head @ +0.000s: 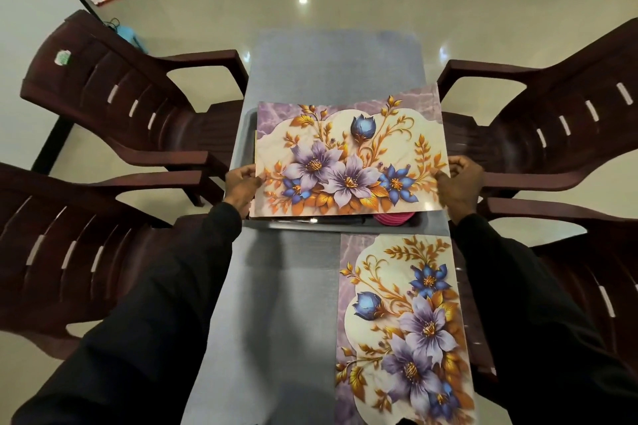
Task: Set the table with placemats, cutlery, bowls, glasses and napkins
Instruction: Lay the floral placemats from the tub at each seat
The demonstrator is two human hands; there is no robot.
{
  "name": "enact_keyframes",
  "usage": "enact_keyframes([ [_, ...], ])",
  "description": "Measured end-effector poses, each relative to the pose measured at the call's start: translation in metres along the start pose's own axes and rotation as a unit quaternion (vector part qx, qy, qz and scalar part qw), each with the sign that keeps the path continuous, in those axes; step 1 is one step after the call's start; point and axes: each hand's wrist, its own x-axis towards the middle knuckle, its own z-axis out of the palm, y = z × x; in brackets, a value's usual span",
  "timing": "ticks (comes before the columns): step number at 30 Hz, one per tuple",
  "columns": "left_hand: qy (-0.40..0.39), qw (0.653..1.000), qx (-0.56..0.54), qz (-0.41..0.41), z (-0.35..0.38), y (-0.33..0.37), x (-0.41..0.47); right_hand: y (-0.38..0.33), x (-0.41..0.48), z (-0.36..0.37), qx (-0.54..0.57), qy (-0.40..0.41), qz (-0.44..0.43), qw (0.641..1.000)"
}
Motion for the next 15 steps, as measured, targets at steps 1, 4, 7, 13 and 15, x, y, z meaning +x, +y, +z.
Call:
enact_keyframes([
  [1,0.006,1.000,0.003,0.006,-0.007,-0.001,-0.004,-0.002,-0.007,0.000,0.003,-0.004,-0.001,1.000],
  [4,0.005,1.000,0.013,0.004,-0.036,-0.010,-0.014,-0.003,-0.030,0.001,0.006,-0.020,-0.005,1.000],
  [7,-0.007,1.000,0.014,-0.008,-0.070,-0.026,-0.029,-0.003,-0.067,0.000,0.012,-0.031,-0.003,0.999],
  [13,-0.017,1.000,-0.012,-0.010,-0.122,-0.066,-0.079,0.011,-0.145,0.006,-0.010,-0.026,-0.001,1.000],
  [15,-0.024,1.000,-0.009,-0.009,-0.139,-0.080,-0.096,0.022,-0.171,0.007,-0.019,-0.024,0.010,0.999],
])
